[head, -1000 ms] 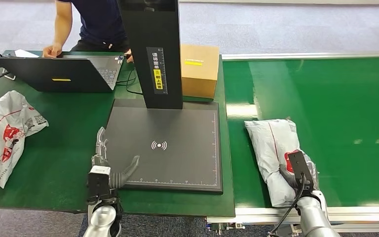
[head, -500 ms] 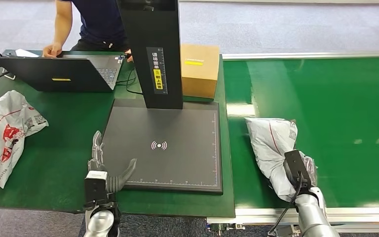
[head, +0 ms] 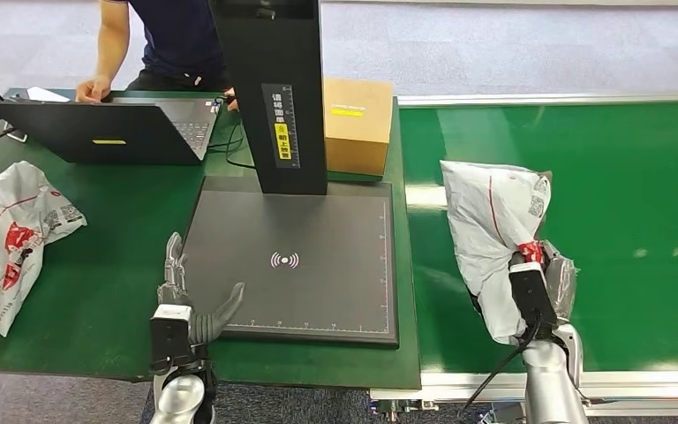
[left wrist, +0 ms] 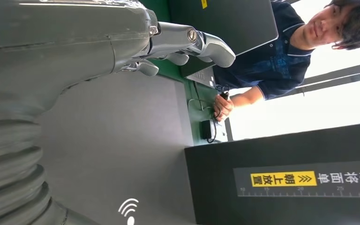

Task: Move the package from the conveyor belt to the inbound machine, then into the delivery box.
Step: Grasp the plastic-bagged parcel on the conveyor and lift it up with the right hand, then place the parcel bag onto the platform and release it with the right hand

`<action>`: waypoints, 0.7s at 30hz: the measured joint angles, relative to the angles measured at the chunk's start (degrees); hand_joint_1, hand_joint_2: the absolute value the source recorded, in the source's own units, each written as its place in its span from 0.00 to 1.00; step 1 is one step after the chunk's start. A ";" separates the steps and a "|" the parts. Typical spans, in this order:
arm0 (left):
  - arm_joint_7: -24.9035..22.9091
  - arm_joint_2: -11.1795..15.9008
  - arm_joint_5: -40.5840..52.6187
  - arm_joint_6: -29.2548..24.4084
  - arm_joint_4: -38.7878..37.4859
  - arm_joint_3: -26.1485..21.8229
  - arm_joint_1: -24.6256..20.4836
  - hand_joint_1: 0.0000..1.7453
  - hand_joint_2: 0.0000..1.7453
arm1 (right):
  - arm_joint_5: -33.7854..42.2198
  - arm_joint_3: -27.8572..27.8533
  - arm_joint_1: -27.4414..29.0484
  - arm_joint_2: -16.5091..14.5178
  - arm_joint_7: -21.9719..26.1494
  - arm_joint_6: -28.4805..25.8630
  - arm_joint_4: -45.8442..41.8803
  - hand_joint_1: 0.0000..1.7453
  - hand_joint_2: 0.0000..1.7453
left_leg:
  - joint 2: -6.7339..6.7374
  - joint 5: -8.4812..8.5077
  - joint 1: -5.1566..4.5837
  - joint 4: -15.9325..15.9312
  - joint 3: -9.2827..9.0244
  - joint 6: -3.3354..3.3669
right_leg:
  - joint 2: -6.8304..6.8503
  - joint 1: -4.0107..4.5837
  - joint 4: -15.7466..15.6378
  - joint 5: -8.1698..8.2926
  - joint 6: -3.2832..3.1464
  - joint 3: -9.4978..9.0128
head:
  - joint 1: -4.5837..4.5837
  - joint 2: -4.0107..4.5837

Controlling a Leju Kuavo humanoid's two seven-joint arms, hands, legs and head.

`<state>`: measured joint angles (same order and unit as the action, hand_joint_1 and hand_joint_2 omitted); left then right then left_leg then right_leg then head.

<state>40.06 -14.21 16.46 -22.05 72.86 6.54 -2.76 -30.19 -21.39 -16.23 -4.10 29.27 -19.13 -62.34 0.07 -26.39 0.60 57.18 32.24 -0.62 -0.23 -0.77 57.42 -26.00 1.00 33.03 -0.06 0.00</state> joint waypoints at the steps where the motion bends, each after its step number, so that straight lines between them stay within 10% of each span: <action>1: 0.00 0.00 -0.20 -0.11 -0.08 0.10 -0.20 0.00 1.00 | 0.39 1.09 0.72 -0.27 0.10 -0.25 -2.21 0.99 1.00 | 0.00 0.00 0.00 0.00 0.00 0.00 | 0.00 0.00 0.00 0.00 0.00 0.00 | -0.01 0.00; 21: 0.00 0.49 -3.28 -1.73 -2.08 4.14 -2.76 0.00 1.00 | 1.58 23.07 2.38 -1.40 1.36 0.14 -13.55 0.96 1.00 | 0.00 0.01 0.00 -0.01 0.06 -0.01 | 0.00 0.00 0.01 0.00 0.00 0.03 | -0.02 0.00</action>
<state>40.06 -13.72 13.19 -23.78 70.77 10.68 -5.52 -28.62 1.68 -13.85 -5.51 30.62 -18.99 -75.89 0.07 -26.38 0.60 57.17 32.30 -0.62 -0.23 -0.77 57.43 -26.00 1.00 33.05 -0.07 0.00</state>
